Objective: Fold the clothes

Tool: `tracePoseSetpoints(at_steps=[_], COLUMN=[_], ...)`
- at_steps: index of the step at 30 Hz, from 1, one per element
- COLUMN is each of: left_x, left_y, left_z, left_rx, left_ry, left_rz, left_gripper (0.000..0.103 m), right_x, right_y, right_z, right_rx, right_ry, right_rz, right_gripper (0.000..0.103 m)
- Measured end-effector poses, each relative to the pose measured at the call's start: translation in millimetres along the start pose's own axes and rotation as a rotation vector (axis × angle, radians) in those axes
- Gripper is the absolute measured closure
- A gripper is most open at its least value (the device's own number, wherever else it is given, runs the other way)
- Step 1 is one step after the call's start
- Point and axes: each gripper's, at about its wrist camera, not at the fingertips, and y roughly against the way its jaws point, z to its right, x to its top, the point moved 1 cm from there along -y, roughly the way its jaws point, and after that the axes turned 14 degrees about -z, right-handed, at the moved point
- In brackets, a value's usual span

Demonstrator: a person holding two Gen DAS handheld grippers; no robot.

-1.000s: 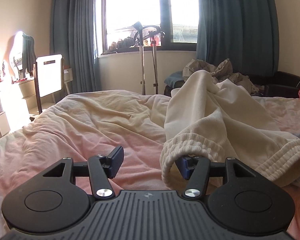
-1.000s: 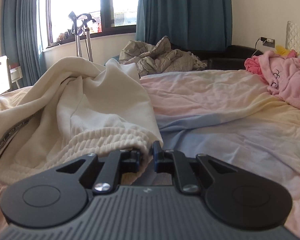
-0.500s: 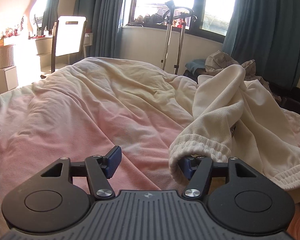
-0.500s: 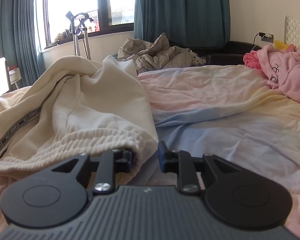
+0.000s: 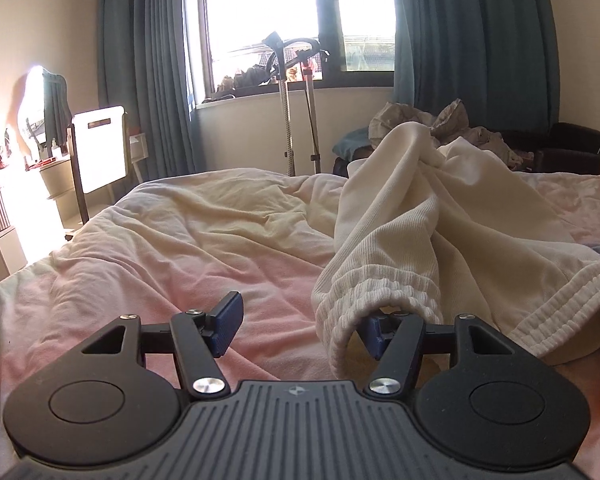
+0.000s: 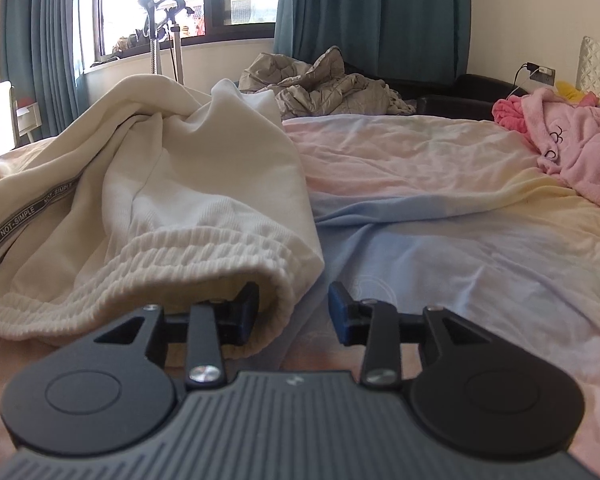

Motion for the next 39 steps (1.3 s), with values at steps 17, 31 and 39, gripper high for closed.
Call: tracePoseSetpoints(at_steps=[17, 31, 39], left_x=[142.6, 232.4, 172.5], left_y=[10.5, -61.1, -181.2], left_z=[-93.5, -257.8, -313.3], left_rx=[-0.105, 0.002, 0.083], left_ry=[0.257, 0.358, 0.426], left_rz=[0.091, 0.031, -0.147], left_gripper=[0.093, 0.093, 0.092], right_x=[-18.4, -11.3, -28.4], right_y=[91.0, 143.1, 63.3], right_z=[-43.7, -257.0, -340.6], right_rx=[0.228, 0.606, 0.651], right_ry=[-0.04, 0.146, 0.231], right_rz=[0.182, 0.303, 0.1], right_gripper=[0.086, 0.085, 0.084])
